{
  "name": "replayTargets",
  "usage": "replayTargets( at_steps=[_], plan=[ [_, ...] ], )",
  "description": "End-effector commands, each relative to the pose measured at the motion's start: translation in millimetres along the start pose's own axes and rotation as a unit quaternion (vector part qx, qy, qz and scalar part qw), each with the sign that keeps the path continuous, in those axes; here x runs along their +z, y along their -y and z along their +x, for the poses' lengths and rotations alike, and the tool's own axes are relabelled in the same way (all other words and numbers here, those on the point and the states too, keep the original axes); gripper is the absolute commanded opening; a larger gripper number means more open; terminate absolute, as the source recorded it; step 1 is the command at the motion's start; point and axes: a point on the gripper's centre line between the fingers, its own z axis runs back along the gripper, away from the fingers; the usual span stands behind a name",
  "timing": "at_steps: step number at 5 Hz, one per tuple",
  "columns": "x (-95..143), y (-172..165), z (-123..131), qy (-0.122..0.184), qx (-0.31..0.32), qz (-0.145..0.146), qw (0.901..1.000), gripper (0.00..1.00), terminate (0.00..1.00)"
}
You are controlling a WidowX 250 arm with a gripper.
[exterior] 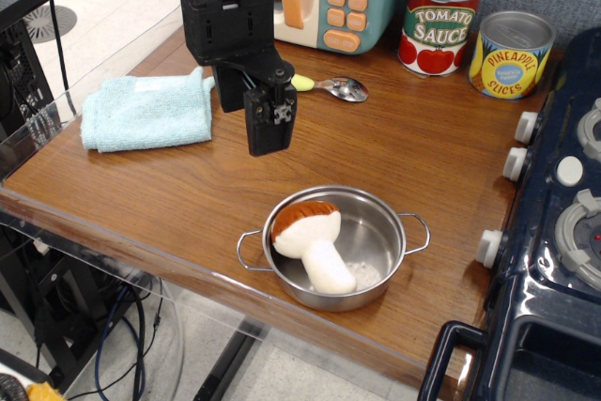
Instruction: Place the blue cloth between the pot and tin cans
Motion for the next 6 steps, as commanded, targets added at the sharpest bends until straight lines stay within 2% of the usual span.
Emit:
replayTargets(
  at_steps=[1, 4, 6],
  plan=[
    [3.7, 63.1, 21.8, -0.005, 0.103, -0.028, 0.9943, 1.0, 0.0],
    [-39.7, 144.0, 27.4, 0.016, 0.195, -0.047, 0.9795, 1.0, 0.0],
    [-54.1, 163.0, 37.8, 0.057, 0.23, -0.059, 0.9697, 1.0, 0.0]
  ],
)
